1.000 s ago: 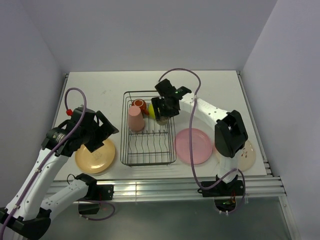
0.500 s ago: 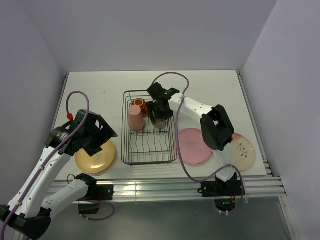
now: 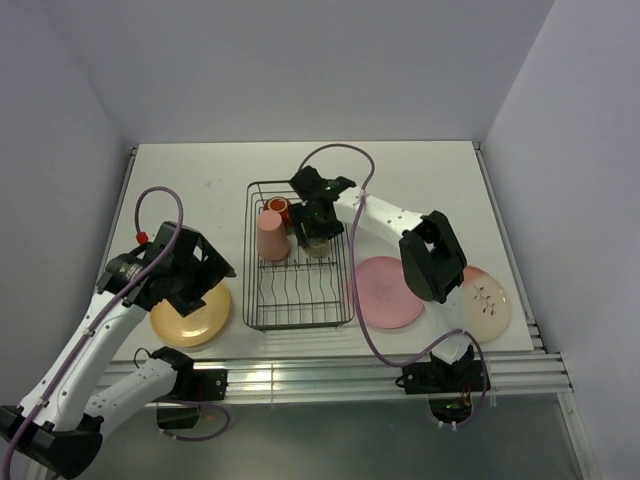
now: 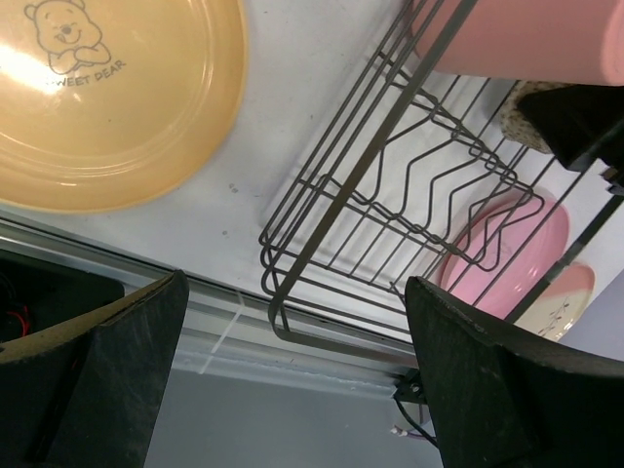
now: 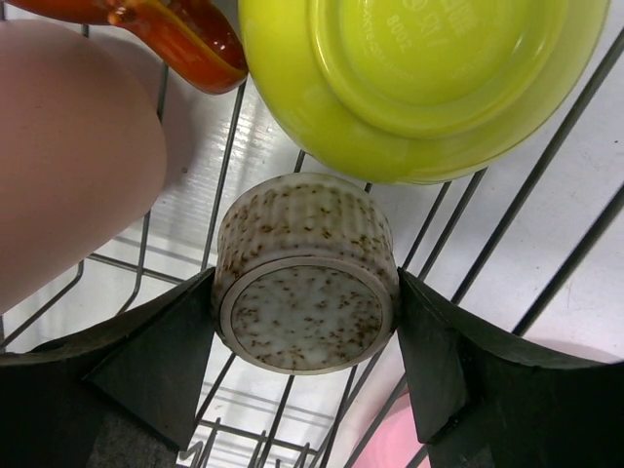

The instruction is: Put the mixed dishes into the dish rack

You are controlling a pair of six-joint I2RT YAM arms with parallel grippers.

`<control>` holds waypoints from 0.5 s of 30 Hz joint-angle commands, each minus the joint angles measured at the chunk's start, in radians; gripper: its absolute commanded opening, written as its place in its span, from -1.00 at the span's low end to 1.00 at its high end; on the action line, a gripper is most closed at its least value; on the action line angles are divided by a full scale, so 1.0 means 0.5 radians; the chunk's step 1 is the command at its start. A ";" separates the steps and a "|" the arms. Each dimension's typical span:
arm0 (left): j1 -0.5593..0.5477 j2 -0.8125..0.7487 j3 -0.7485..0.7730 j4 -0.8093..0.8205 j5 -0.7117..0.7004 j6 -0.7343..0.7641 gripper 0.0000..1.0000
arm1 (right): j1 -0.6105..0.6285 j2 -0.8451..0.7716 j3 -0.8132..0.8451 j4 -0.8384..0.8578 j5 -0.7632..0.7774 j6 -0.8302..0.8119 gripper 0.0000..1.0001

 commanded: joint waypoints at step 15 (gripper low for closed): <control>0.005 -0.074 -0.028 0.012 0.078 -0.093 0.98 | 0.015 -0.192 0.043 0.018 0.074 -0.023 0.75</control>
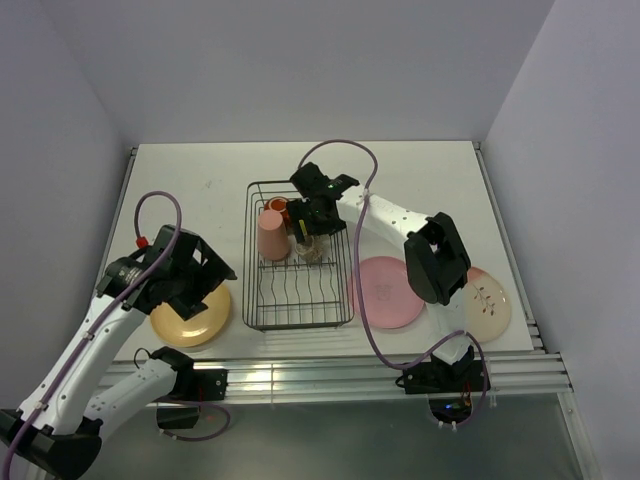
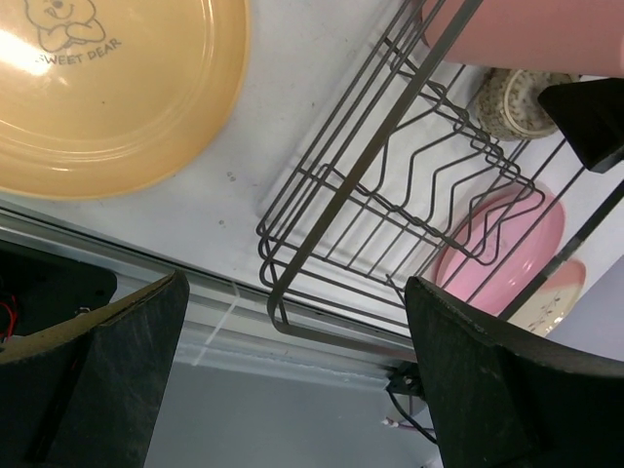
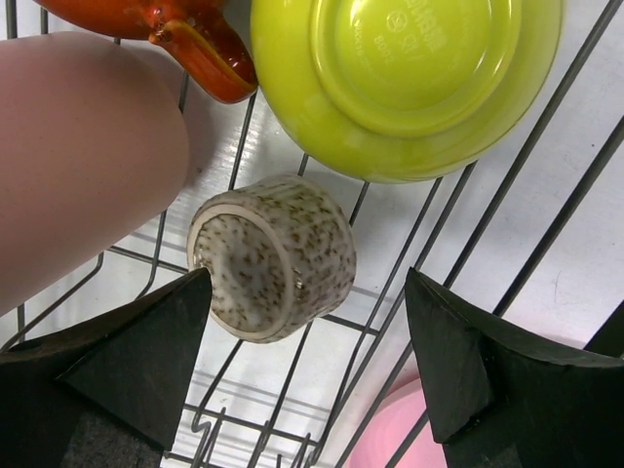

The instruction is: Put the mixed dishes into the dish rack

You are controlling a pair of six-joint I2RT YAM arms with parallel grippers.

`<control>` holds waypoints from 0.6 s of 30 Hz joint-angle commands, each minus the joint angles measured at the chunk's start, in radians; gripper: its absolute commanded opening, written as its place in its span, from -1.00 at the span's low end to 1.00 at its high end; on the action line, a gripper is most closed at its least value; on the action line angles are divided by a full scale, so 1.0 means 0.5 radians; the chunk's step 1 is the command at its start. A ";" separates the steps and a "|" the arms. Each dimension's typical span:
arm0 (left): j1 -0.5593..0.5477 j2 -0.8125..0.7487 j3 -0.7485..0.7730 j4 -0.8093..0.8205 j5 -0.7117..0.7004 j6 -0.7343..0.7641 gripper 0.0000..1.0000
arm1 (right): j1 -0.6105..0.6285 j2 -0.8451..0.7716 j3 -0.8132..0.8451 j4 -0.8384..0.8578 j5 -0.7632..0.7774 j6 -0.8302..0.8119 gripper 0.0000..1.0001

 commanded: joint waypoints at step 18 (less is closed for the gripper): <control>-0.618 0.973 1.311 0.172 0.008 0.349 0.83 | -0.936 -1.555 -1.021 -0.101 -0.006 0.285 0.69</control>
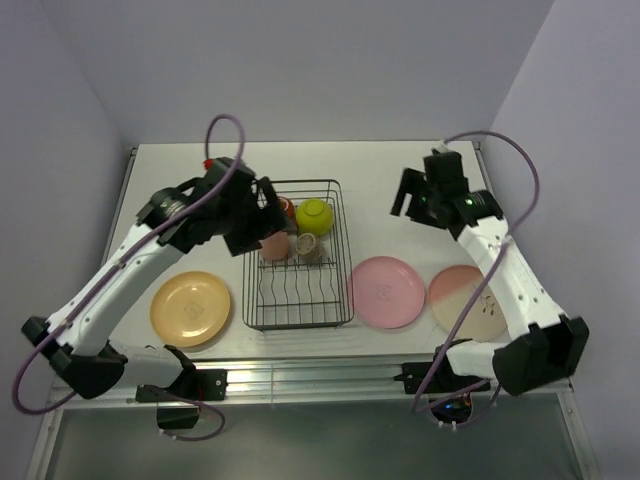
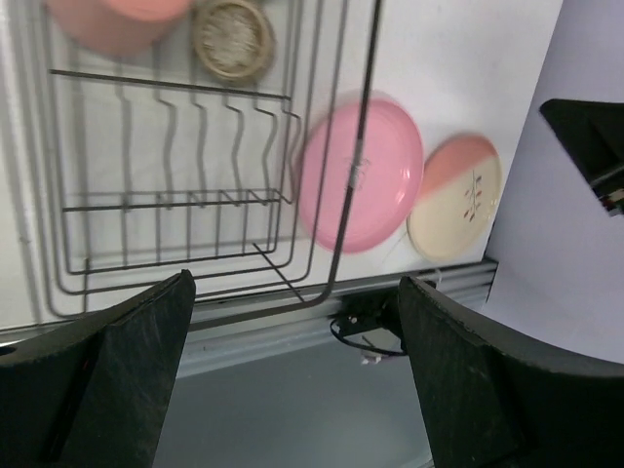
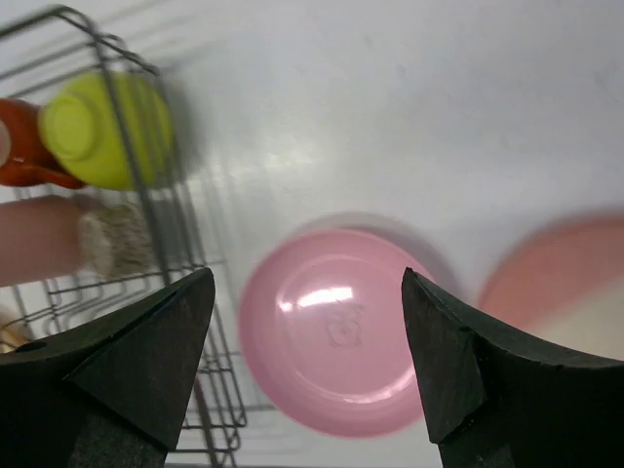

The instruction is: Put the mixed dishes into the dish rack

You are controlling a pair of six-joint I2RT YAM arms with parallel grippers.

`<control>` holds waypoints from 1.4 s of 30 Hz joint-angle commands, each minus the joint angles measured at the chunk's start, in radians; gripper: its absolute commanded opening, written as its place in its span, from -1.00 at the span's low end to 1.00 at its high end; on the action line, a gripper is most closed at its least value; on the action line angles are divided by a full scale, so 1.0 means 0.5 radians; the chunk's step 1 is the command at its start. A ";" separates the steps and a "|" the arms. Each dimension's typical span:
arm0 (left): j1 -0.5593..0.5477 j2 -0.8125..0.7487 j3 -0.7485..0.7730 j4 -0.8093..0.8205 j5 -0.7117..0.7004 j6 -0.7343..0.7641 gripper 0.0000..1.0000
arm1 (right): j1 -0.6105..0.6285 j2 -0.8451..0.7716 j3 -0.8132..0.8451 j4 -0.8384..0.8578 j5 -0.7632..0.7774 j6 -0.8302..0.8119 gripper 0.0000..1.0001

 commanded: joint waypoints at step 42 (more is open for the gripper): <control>0.014 1.183 -0.156 0.978 0.376 0.728 -1.00 | -0.847 -0.296 -0.839 -0.326 -0.122 0.123 0.15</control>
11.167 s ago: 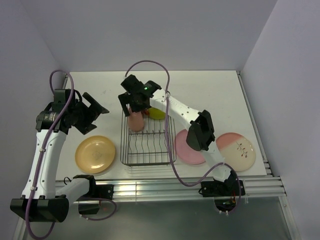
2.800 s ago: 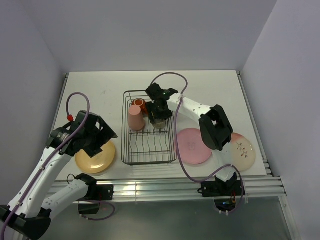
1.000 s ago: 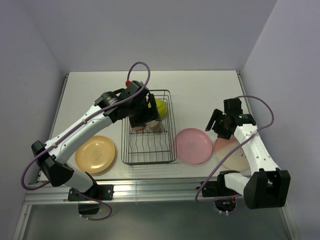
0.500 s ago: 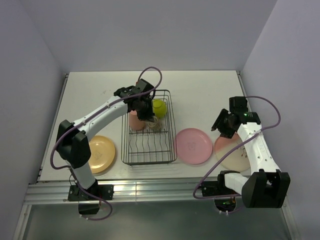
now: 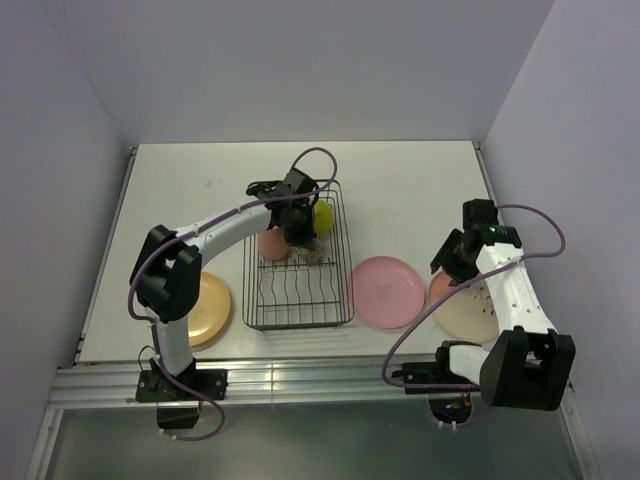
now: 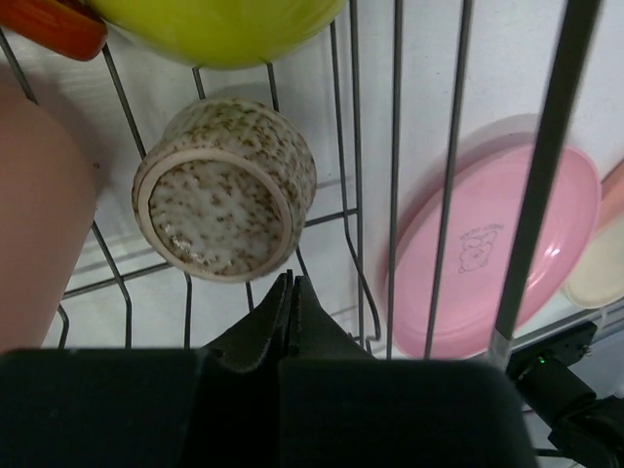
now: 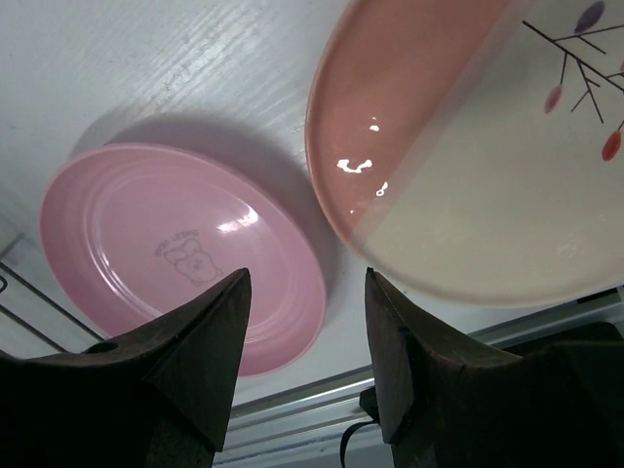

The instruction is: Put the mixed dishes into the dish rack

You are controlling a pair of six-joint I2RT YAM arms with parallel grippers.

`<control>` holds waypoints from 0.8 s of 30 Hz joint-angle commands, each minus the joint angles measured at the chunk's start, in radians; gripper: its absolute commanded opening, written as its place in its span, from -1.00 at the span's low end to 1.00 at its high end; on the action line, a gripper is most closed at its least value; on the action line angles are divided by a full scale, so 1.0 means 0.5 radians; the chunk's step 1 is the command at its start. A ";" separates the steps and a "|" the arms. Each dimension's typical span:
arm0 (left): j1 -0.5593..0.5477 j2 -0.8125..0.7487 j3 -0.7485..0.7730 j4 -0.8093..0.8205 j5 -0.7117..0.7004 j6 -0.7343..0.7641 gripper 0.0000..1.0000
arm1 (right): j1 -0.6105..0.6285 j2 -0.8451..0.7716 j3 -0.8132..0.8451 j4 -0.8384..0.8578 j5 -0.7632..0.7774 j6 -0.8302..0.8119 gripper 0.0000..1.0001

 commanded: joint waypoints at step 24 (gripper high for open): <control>0.001 0.093 0.118 0.161 0.210 0.053 -0.59 | -0.294 0.233 -0.150 0.094 -0.026 0.151 0.15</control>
